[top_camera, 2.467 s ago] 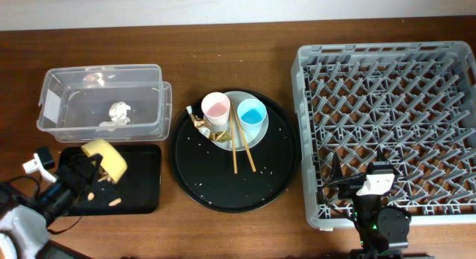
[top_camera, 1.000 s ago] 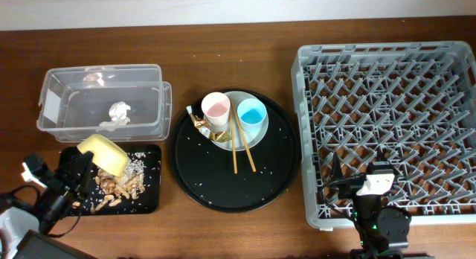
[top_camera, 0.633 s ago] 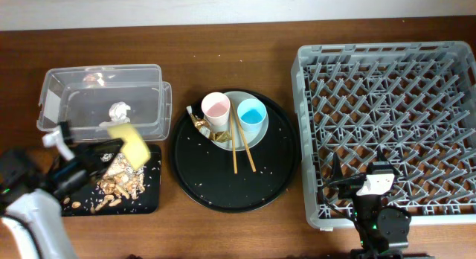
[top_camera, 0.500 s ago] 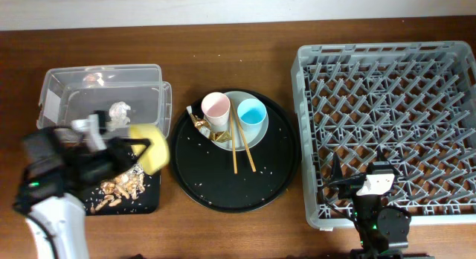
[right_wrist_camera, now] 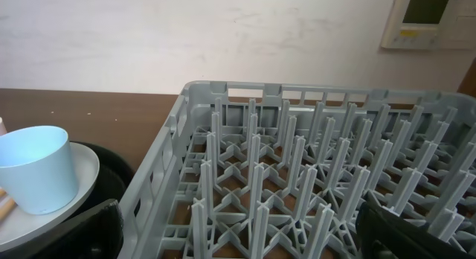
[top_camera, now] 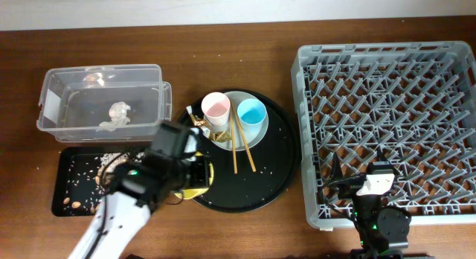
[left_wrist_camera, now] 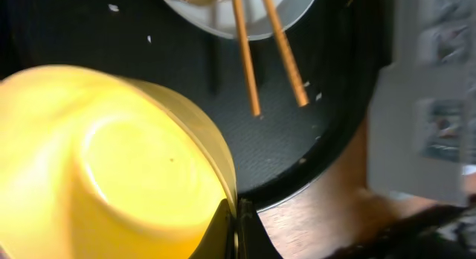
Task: Sort waste into correct bins and load items into the dishwasher rack
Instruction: 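Set the empty yellow bowl down on the round tray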
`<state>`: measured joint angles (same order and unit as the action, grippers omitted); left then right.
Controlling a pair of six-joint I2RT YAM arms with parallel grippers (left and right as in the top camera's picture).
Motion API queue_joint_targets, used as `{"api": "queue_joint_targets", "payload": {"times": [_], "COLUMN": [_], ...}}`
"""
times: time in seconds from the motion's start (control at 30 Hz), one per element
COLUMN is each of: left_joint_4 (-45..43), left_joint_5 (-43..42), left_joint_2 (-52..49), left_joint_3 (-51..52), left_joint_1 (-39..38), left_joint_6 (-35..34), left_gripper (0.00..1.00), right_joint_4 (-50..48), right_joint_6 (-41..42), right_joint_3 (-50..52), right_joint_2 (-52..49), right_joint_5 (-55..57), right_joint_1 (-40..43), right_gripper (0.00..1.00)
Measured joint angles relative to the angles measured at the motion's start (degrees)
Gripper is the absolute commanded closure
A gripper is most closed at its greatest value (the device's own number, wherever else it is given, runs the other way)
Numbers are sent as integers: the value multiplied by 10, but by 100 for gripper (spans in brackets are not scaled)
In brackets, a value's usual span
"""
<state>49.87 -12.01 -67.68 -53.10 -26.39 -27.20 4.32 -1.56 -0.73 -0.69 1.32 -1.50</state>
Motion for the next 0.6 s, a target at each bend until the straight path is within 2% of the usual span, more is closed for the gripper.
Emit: {"api": "queue_joint_targets", "payload": {"times": [0.2,0.4,0.43,0.47,0.6], "left_joint_4": [-49,-83,-84,-84,-82], "left_joint_5": [65,81,82,83,85], "left_joint_2": [-97,-172,-177,-179,-183], "left_joint_3": [0,0,0,0,-1], "left_joint_1": [-70,-101,-104,-106,-106], "left_joint_6": [-24,-27,-27,-27,-31], "left_gripper": [100,98,92,81,71], "right_joint_4": [0,0,0,0,0], "right_joint_6": [0,0,0,0,0], "right_joint_3": [0,0,0,0,0], "right_joint_2": [0,0,0,0,0], "right_joint_5": [0,0,0,0,0], "right_joint_1": [0,0,0,0,0], "right_gripper": [2,2,2,2,2]}}
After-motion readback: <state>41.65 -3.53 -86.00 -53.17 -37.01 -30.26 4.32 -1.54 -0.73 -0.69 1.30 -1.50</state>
